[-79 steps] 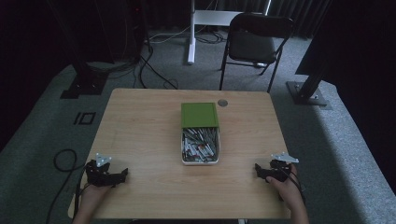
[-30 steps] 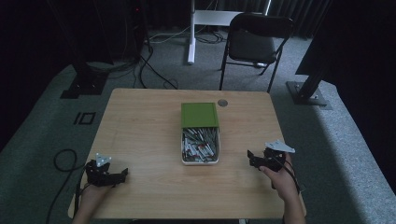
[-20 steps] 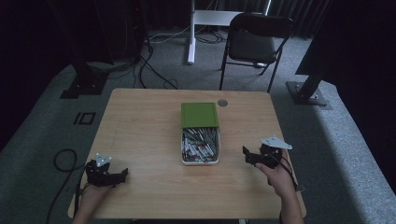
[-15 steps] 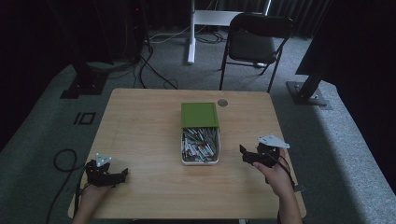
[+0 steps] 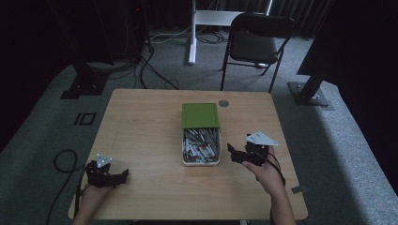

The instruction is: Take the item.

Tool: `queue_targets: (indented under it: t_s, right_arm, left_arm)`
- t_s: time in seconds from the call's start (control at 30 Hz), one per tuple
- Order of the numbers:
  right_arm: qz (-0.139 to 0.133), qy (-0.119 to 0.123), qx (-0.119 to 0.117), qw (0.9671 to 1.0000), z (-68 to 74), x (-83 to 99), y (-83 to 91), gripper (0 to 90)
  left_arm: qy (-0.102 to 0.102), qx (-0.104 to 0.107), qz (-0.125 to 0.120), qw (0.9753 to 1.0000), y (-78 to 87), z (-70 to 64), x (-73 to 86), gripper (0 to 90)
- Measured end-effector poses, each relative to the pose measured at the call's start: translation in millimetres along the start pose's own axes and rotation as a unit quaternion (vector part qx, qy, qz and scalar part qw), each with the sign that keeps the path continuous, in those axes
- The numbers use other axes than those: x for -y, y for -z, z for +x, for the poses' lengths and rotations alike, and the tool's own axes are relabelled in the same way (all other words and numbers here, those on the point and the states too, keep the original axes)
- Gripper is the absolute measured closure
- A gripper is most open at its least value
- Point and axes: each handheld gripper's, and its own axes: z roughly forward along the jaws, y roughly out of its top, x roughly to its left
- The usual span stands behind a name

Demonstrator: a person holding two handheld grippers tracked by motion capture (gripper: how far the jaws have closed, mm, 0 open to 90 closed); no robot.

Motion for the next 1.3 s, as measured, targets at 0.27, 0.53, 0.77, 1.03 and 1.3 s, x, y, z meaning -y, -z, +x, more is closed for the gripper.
queue_targets:
  t_s: [0.27, 0.53, 0.77, 1.03, 1.3]
  right_arm:
    - [0.002, 0.019, -0.023, 0.9996, 19.4, -6.7, -8.0, 15.1]
    - [0.001, 0.036, -0.049, 0.9981, 38.2, -12.4, -13.5, 15.2]
    - [0.002, 0.048, -0.066, 0.9966, 52.5, -15.2, -18.8, 18.1]
    - [0.007, 0.071, -0.082, 0.9941, 67.1, -15.4, -23.5, 33.1]
    - [0.021, 0.101, -0.104, 0.9892, 76.3, -11.8, -30.7, 53.6]
  left_arm:
    - [0.0, 0.0, 0.0, 1.0, 0.0, 0.0, 0.0, 1.3]
    - [0.0, 0.0, 0.0, 1.0, 0.0, 0.0, 0.0, 1.3]
    - [0.0, 0.0, 0.0, 1.0, -0.1, 0.0, 0.0, 1.3]
    - [0.001, 0.0, -0.001, 1.0, -0.1, -0.1, 0.0, 1.3]
    - [0.0, 0.0, 0.0, 1.0, 0.0, 0.0, 0.0, 1.3]
